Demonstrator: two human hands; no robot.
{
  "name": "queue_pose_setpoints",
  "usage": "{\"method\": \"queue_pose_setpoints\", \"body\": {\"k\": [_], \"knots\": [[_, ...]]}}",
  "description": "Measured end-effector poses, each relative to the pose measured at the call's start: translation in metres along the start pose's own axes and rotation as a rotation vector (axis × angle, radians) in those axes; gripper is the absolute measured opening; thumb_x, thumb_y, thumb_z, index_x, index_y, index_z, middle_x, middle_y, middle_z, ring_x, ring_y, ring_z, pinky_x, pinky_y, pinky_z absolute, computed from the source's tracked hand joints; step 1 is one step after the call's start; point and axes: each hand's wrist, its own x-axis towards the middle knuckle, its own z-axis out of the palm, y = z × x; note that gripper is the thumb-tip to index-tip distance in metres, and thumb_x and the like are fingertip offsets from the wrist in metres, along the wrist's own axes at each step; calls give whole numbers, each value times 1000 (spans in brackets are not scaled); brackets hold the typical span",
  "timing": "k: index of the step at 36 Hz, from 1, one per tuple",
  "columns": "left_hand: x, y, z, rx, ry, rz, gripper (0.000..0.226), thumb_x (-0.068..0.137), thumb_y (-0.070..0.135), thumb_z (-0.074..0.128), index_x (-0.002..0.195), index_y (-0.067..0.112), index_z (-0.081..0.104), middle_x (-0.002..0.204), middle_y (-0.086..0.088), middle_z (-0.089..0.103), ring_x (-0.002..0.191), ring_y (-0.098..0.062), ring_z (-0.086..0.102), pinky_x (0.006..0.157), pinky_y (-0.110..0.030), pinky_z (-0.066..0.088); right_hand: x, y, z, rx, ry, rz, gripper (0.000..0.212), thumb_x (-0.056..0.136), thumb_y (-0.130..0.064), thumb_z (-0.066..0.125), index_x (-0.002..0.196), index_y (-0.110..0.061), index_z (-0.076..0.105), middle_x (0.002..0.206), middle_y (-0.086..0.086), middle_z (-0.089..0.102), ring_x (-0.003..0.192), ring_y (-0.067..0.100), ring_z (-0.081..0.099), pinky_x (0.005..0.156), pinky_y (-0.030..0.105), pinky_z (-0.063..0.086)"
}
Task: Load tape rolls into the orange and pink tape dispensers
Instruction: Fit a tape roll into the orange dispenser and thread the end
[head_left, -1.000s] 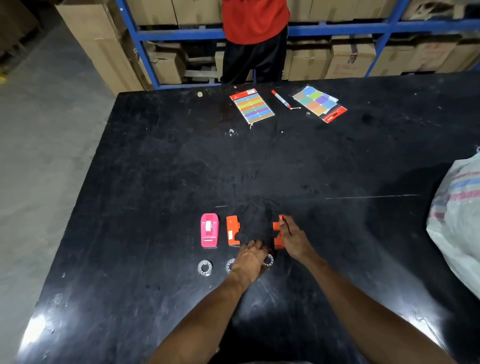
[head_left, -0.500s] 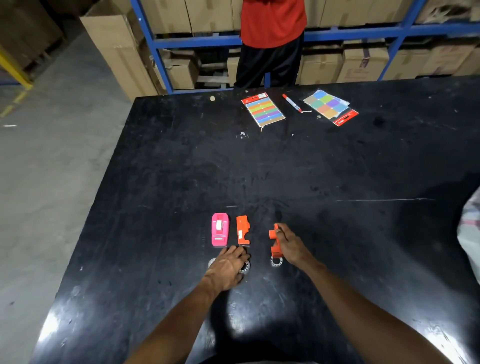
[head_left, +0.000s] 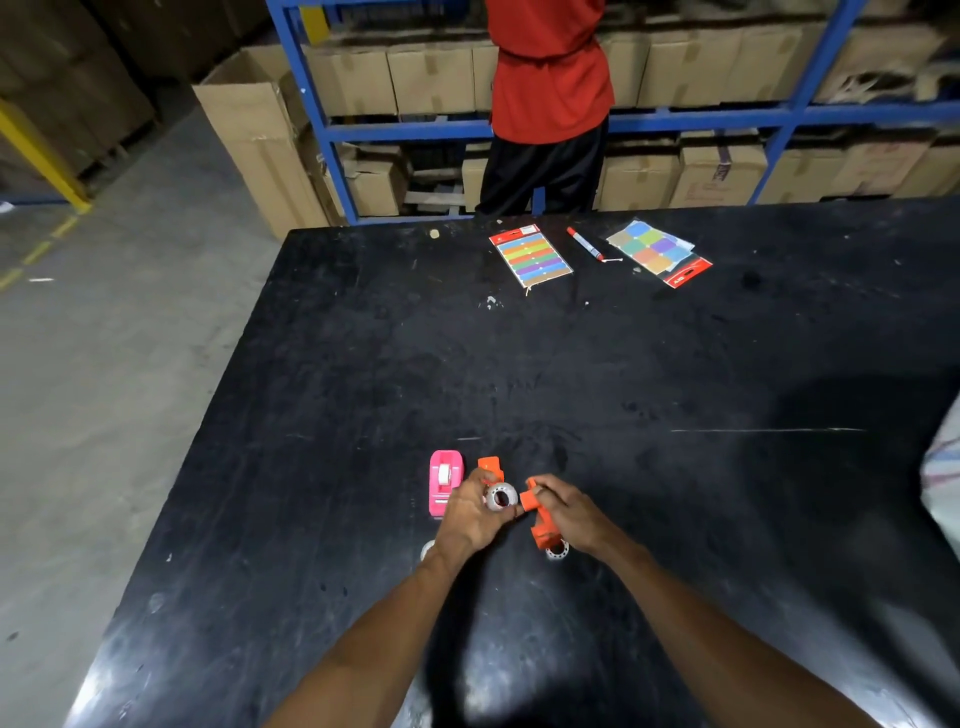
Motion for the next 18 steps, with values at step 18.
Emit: {"method": "queue_pose_setpoints", "body": {"k": [18], "knots": [[3,13,9,-55,-34,116,36,79,-6,76,113,-1,67,83,-8,65,85,-17,64,93,-32,54,3,-1,-7,55,63,-8,34,105,-27,41,135,-17,55,131,2,62,116,17,58,98,26,40]]}}
